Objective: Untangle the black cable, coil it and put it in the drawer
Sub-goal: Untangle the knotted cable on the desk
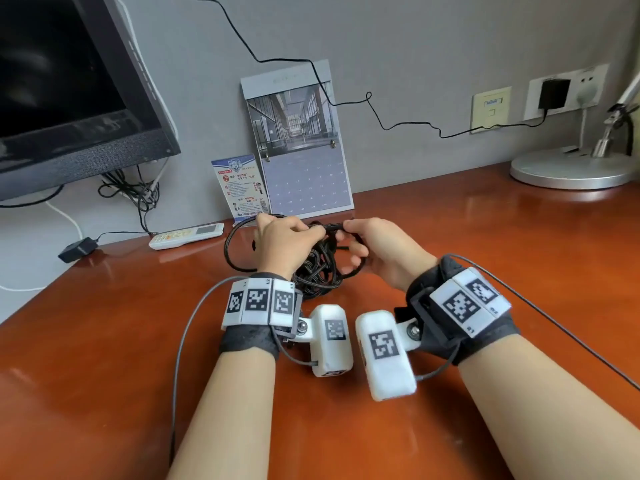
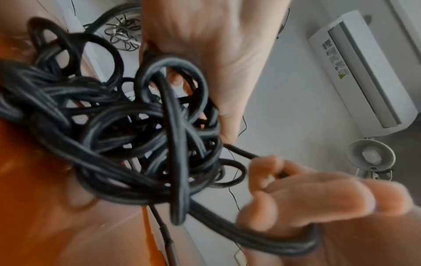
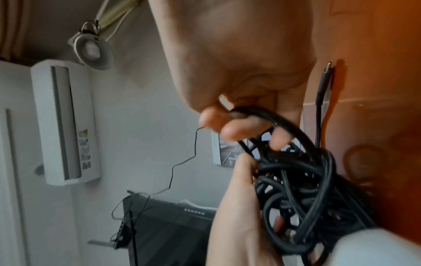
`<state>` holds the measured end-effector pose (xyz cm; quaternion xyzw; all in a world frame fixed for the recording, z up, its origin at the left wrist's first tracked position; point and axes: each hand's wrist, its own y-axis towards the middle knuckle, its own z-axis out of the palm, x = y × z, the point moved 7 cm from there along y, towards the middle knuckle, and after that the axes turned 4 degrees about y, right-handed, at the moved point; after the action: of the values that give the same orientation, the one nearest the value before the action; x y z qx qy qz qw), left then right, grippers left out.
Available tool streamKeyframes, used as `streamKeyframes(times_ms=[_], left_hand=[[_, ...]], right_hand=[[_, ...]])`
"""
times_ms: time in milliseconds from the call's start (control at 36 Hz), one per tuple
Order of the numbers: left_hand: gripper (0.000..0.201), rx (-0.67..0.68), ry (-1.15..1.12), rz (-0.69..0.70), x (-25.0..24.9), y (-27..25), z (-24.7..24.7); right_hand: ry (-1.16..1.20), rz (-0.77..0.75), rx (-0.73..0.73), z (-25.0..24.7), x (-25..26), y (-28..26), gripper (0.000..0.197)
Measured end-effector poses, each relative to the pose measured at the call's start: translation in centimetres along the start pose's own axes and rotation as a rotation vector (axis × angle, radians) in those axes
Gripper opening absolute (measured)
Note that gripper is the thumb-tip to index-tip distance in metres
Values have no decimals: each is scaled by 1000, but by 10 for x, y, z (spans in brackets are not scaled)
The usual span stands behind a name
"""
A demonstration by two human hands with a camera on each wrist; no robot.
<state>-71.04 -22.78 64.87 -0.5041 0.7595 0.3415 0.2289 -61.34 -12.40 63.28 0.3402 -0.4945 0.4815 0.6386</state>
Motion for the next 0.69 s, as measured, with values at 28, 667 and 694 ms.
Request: streamKeyframes(times_ms=[28, 667, 694], left_hand=[[24, -7, 7, 1, 0, 0, 0], [27, 30, 223, 5, 4, -2, 11], [27, 35, 232, 4, 4, -2, 11]], right_hand=[[54, 3, 2, -3, 2, -1, 33], [129, 238, 67, -17, -9, -4, 44], [157, 229, 45, -19, -8, -3, 42]])
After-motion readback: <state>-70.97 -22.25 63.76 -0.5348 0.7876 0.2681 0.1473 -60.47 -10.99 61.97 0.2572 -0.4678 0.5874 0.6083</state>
